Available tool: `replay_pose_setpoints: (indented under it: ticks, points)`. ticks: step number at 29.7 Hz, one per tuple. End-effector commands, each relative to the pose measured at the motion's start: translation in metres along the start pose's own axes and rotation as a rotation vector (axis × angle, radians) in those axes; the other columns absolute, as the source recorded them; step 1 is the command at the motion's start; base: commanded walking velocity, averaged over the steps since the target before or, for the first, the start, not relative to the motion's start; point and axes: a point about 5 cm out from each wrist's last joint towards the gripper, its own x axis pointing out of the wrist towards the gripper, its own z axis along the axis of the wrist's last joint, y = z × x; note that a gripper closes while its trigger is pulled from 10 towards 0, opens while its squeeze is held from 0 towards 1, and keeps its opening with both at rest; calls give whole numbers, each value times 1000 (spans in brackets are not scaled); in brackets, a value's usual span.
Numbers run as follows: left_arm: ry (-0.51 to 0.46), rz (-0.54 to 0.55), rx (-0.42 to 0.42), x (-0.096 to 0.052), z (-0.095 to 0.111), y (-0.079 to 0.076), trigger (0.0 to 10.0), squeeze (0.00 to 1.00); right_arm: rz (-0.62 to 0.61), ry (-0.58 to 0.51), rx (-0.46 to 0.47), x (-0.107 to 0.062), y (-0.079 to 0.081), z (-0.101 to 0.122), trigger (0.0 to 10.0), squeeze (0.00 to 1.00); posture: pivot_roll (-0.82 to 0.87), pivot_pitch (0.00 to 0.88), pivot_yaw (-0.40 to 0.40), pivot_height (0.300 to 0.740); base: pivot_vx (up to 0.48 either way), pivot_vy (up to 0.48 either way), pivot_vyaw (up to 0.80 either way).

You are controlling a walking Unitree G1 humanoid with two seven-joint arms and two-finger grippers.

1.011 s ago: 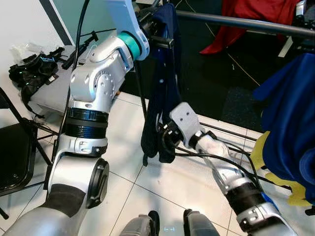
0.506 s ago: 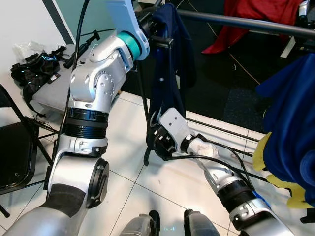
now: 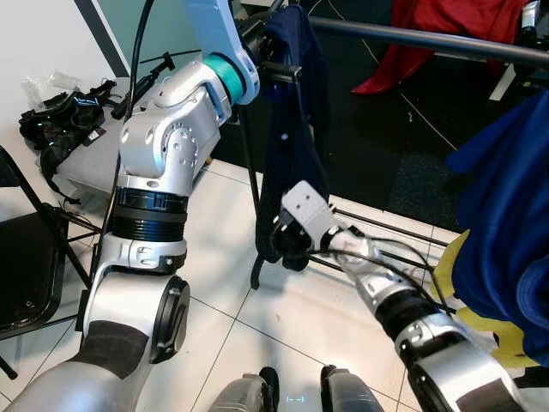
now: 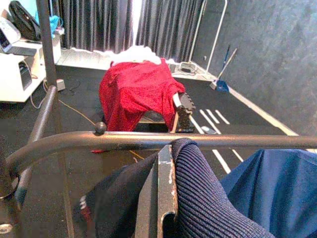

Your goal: Hang hanger

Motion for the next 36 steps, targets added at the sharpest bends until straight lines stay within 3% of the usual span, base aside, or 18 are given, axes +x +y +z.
replay_pose_setpoints:
  ticks: [1,5,6,9,10,11,17,26,27,29,31,33,35,36]
  points:
    - [-56,-18,25,-1,16,-4,10000,0,19,-20,14,0,5,0,10000,0,-97,105,154,740,0,0,0]
    - [-55,-17,24,-1,15,-4,10000,0,40,-82,50,1,7,8,10000,0,-99,104,155,740,0,0,0]
    - [-54,-17,24,0,15,-5,10000,0,29,-33,52,2,8,2,10000,0,-92,99,154,740,0,0,0]
    - [-54,-17,24,0,15,-5,10000,0,29,-33,52,2,8,2,10000,0,-92,99,154,740,0,0,0]
    - [-55,-18,24,0,16,-5,10000,0,7,22,47,3,8,-5,10000,0,-88,97,153,740,0,0,0]
    - [-58,-16,26,0,17,-5,10000,0,-32,75,51,3,4,-12,196,0,-82,99,149,740,0,0,0]
    - [-61,-8,28,-1,18,-3,10000,0,-115,164,42,1,-8,-22,0,0,-83,104,148,740,0,0,0]
    - [-61,-7,27,-1,18,-3,10000,0,-165,161,58,-1,-18,-23,0,0,-84,108,149,740,0,0,0]
    - [-59,-4,26,-1,17,-3,10000,0,-194,125,65,-3,-26,-19,0,0,-89,113,148,740,0,0,0]
    - [-59,-4,26,-1,17,-3,10000,0,-194,125,65,-3,-26,-19,0,0,-89,113,148,740,0,0,0]
    - [-51,7,25,-2,14,0,10000,0,-248,28,64,-8,-43,-10,0,0,-97,119,149,740,0,0,0]
    - [-51,7,25,-2,14,0,10000,0,-248,28,64,-8,-43,-10,0,0,-97,119,149,740,0,0,0]
    - [-37,27,38,-4,10,3,10000,0,-293,-76,38,-15,-58,4,0,0,-108,127,148,740,0,0,0]
    - [-37,27,38,-4,10,3,10000,0,-293,-76,38,-15,-58,4,0,0,-108,127,148,740,0,0,0]
